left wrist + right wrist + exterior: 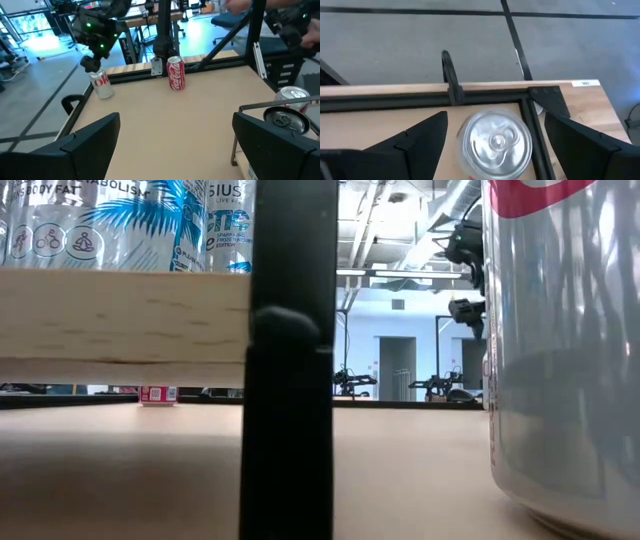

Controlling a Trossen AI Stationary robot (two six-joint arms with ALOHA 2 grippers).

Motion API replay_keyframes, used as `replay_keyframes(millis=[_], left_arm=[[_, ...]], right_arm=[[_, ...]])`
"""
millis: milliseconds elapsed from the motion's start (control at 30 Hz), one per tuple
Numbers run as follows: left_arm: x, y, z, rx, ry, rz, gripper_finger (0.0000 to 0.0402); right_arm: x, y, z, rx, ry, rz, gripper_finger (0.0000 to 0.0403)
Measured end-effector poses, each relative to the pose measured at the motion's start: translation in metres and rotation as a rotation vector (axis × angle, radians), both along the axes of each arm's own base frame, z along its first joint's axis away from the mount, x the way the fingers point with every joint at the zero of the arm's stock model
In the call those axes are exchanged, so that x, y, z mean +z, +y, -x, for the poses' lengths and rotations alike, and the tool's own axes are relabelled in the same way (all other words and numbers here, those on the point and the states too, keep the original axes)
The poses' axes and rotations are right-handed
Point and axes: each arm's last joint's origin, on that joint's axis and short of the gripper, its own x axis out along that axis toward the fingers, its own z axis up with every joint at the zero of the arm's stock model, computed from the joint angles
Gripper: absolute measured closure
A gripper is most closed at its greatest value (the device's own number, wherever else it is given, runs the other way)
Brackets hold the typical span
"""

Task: Place canned beverage on shelf
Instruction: Put the top silver soda can on the shelf

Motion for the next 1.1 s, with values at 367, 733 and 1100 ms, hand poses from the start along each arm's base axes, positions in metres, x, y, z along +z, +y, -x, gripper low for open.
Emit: replay_keyframes(millis=[367,733,1100], left_arm=[[0.003,0.001,0.002,0.047,-0.027,-0.004,0.0031],[0.006,0.002,0.001,0.075,-0.054,-0.022,0.0031],[0.002,0.002,-0.004,0.075,-0.024,-0.016,0.0031]], right_arm=[[-0.038,-0.003,0.013,-0.008,-0.032,-0.005,0.0047],[-0.044,-0.004,0.013,0.042,-0.038,0.003,0.0049],[-0.044,0.002,0.006,0.107,-0.019,-0.008,0.0087]])
